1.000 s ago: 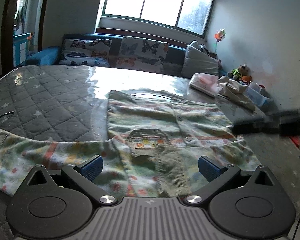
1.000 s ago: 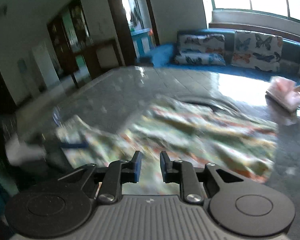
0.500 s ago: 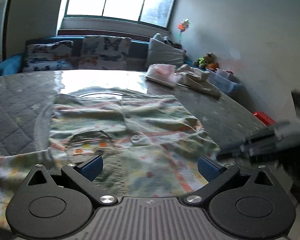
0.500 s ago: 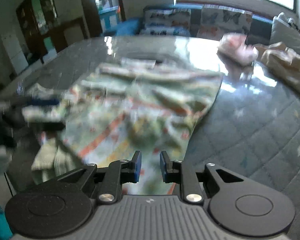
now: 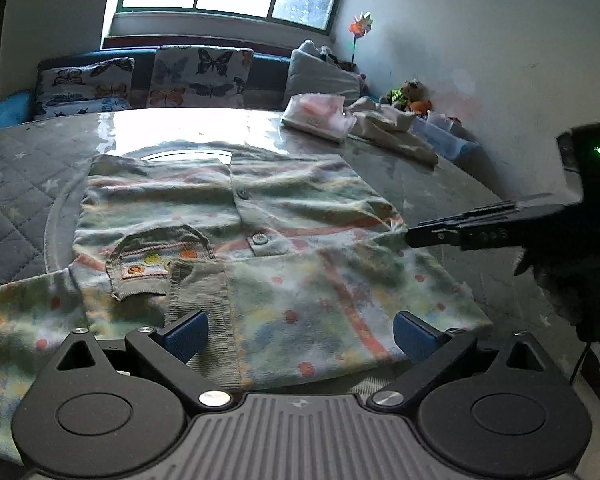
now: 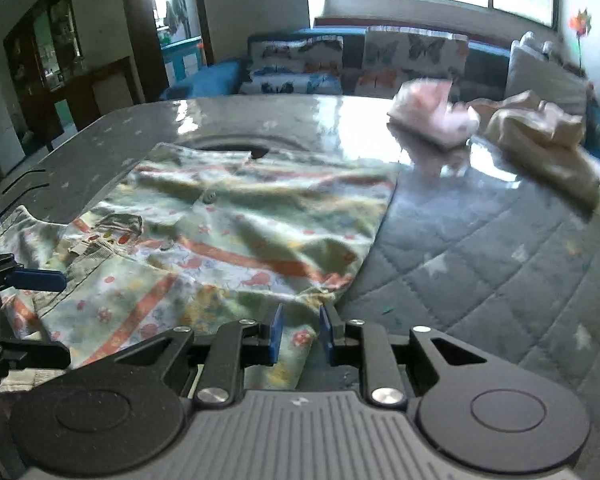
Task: Fold clothes
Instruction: 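Open the right gripper and withdraw it from the folded side, then grasp the opposite shirt side edge with the left gripper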
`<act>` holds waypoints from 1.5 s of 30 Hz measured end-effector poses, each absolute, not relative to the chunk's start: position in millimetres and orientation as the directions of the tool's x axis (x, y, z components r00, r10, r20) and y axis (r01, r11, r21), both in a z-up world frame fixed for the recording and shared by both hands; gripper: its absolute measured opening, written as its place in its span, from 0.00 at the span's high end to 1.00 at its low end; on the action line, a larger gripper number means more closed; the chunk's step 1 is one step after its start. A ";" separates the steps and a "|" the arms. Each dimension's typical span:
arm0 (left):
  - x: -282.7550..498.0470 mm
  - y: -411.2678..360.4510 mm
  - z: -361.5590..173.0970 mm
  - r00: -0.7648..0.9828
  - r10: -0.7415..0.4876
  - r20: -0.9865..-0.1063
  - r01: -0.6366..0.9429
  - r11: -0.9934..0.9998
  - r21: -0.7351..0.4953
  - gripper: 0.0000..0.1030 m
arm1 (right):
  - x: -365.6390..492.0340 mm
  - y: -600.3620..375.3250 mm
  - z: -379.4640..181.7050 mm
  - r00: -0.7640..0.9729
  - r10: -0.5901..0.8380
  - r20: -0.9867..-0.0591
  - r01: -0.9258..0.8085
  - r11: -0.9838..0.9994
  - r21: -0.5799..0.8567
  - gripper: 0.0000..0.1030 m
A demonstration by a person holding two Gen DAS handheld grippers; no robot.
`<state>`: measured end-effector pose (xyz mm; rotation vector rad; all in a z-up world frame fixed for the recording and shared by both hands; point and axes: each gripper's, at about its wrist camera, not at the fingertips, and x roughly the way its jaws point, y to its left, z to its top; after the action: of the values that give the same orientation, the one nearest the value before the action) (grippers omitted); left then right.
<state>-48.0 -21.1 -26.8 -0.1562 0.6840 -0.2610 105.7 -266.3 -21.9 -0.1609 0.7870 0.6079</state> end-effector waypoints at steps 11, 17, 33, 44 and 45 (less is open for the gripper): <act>-60.7 -6.2 -24.7 0.758 -0.280 -0.590 0.158 0.955 -0.250 0.02 | 72.2 -248.1 -23.4 0.483 0.509 -0.713 -0.652 0.752 0.095 0.61; -88.9 29.6 -12.8 0.804 -0.171 -0.569 0.036 0.970 -0.241 0.02 | 53.0 -210.8 -9.0 0.446 0.596 -0.668 -0.744 0.662 0.094 0.60; -140.8 154.6 -11.5 0.752 0.321 -0.576 -0.479 0.866 -0.143 0.03 | 42.4 -159.5 -23.8 0.351 0.634 -0.689 -0.826 0.556 0.090 0.63; -131.1 209.5 -24.2 0.625 0.475 -0.620 -0.692 0.705 -0.158 0.23 | 35.2 -173.0 -10.0 0.364 0.651 -0.666 -0.826 0.556 0.092 0.63; -129.6 211.2 -25.4 0.623 0.472 -0.624 -0.695 0.700 -0.164 0.26 | 34.7 -174.7 -9.1 0.368 0.651 -0.664 -0.824 0.559 0.091 0.63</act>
<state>-129.6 211.2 -25.4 -0.4154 0.5839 0.6925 34.7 -174.7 -9.1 -0.2757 0.7136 0.9629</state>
